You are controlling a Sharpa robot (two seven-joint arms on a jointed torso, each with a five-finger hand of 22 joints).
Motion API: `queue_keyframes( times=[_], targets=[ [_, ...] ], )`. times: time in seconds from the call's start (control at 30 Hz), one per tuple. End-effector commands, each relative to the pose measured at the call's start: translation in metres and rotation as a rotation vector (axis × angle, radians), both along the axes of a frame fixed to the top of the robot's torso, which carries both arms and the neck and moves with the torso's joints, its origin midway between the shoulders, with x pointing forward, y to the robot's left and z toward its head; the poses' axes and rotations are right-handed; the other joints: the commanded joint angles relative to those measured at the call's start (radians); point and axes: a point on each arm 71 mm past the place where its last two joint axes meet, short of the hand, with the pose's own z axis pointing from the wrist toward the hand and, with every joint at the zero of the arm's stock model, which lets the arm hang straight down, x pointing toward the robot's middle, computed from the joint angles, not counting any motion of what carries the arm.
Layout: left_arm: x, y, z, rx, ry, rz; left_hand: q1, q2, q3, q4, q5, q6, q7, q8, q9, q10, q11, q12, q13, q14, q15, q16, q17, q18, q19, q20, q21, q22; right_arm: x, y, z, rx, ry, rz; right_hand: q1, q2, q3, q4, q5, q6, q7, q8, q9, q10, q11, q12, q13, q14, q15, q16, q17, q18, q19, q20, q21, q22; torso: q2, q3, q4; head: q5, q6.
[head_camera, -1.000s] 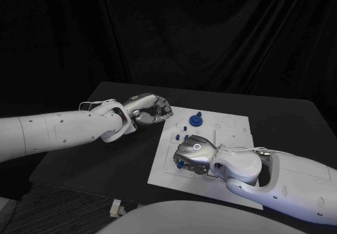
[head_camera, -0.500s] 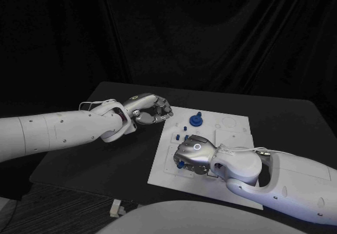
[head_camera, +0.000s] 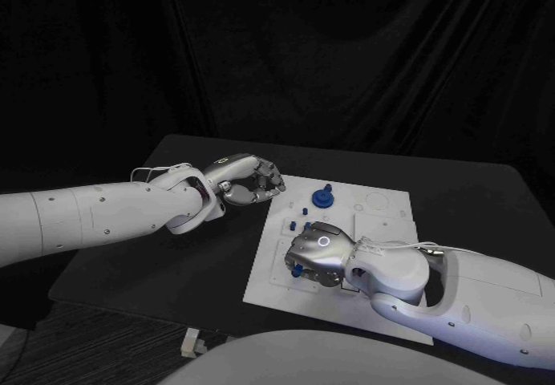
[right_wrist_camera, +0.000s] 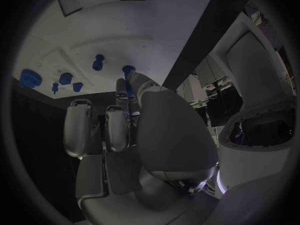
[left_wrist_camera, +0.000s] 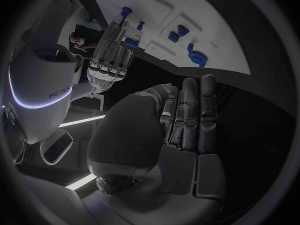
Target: Assemble the parts on the task board
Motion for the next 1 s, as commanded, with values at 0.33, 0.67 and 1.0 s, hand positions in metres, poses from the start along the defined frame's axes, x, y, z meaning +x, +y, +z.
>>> queue_keyframes(
  times=[0.33,0.67,1.0],
  targets=[
    [-0.0005,-0.002,-0.0004,-0.005,0.006,-0.009,0.007,0.002,-0.001,-0.004,0.004,-0.005,0.004,0.003,0.001,0.004,0.003,-0.003,-0.002,0.0,0.005,-0.003,-0.001,0.007,-0.008,0.001,0.0,0.038,0.0016,-0.0001,-0.003,-0.033,-0.007,-0.021,-0.038,-0.003,0.01,-0.004,-0.018,-0.095,-0.014,-0.067,-0.026,-0.049,0.008,-0.024,0.002,0.018,0.001,-0.018,-0.019,0.013,-0.016,-0.003,-0.029,0.184,0.0,-0.0001,0.0001,0.0,0.0],
    [-0.0004,-0.0023,-0.0005,-0.005,0.006,-0.01,0.007,0.003,-0.001,-0.004,0.005,-0.006,0.004,0.003,0.001,0.004,0.003,-0.004,-0.003,0.0,0.006,-0.003,-0.002,0.007,-0.01,0.001,0.0,0.038,0.002,-0.0008,-0.0034,-0.038,-0.006,-0.025,-0.05,-0.006,0.012,-0.003,-0.029,-0.119,-0.027,-0.083,-0.033,-0.061,0.012,-0.026,0.004,0.015,0.005,-0.02,-0.023,0.014,-0.021,0.001,-0.037,0.183,0.0,0.0,0.0,0.0,0.0],
    [-0.0004,-0.0023,-0.0006,-0.004,0.008,-0.01,0.008,0.003,-0.001,-0.004,0.005,-0.006,0.004,0.003,0.001,0.004,0.003,-0.004,-0.004,0.0,0.005,-0.003,-0.002,0.007,-0.01,0.001,0.001,0.038,0.0027,-0.003,-0.0034,-0.036,-0.008,-0.032,-0.056,-0.012,0.015,-0.005,-0.034,-0.142,-0.045,-0.098,-0.039,-0.077,0.014,-0.03,0.005,0.012,0.006,-0.021,-0.025,0.015,-0.023,0.003,-0.04,0.182,0.0,0.0,-0.0004,0.0,0.0]
  ],
)
